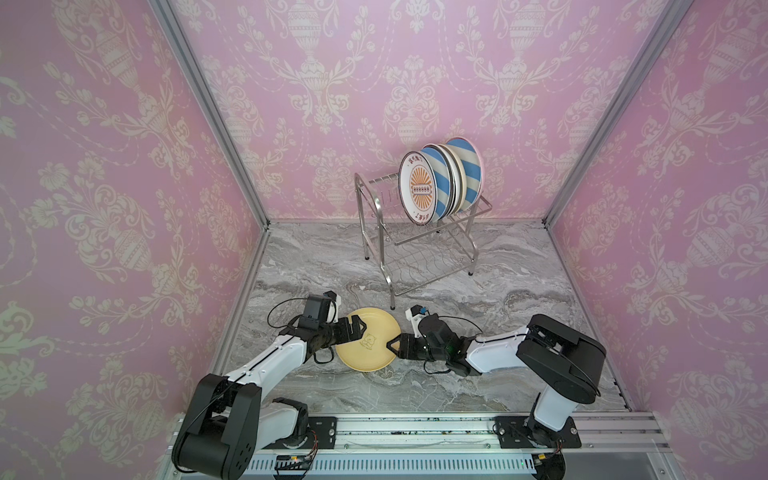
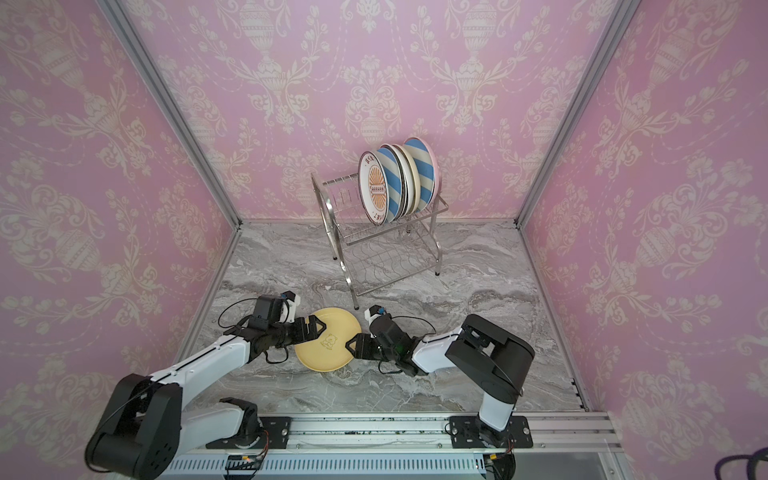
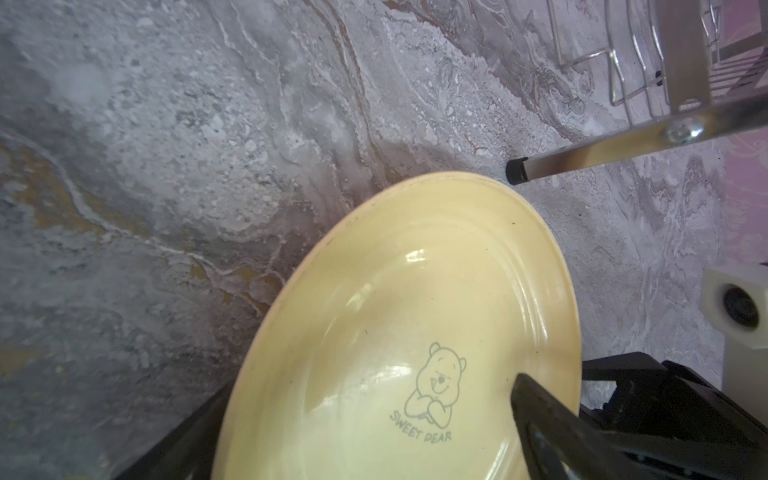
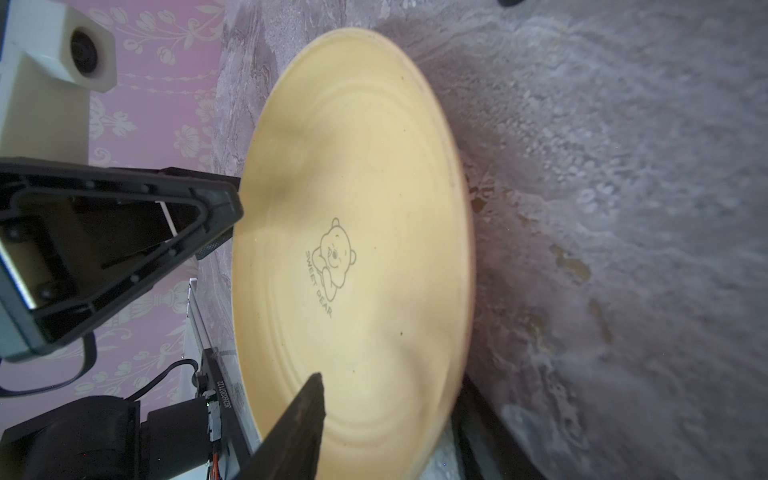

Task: Load the plates into the dish rack
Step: 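Close the right gripper on the yellow plate rim while the left gripper steadies it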

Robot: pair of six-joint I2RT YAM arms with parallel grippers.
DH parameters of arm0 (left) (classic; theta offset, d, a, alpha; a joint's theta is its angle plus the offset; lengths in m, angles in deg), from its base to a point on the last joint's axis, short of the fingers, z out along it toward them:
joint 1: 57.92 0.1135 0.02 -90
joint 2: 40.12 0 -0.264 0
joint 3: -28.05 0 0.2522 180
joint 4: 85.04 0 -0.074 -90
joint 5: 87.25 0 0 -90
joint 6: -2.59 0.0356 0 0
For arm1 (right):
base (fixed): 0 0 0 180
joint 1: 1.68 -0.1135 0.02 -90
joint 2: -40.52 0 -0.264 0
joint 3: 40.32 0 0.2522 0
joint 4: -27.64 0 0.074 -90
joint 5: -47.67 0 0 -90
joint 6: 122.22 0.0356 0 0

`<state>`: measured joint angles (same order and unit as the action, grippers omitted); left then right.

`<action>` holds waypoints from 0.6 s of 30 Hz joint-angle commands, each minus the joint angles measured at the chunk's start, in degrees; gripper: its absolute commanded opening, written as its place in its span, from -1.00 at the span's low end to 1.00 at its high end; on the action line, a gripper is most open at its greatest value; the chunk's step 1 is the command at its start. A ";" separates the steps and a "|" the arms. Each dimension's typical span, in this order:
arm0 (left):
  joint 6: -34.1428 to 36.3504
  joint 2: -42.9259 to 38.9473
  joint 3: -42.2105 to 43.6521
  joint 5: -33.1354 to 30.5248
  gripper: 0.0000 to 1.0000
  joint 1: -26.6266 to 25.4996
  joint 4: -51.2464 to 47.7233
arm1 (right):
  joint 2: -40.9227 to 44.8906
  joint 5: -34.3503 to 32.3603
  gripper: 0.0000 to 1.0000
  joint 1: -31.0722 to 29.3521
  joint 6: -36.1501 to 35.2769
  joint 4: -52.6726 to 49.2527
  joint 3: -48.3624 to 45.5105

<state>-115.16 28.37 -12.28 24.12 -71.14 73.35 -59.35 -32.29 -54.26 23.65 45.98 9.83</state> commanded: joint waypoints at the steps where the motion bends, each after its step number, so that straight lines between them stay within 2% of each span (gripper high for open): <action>1: -0.91 -1.86 0.95 1.33 0.99 -0.50 -1.27 | -0.03 -2.89 -0.02 -0.31 -1.44 -9.81 1.96; 8: -0.90 -4.52 2.17 2.83 0.99 -0.67 -1.72 | -1.29 -3.31 -0.18 -0.49 -1.98 -13.43 4.51; 18: -1.21 -7.77 2.71 0.78 0.99 -0.86 -3.46 | -0.59 -5.79 -0.41 -0.97 -3.70 -20.68 7.67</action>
<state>-115.44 21.79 -9.66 24.71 -71.31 71.55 -59.40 -36.20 -54.76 21.71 31.18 16.45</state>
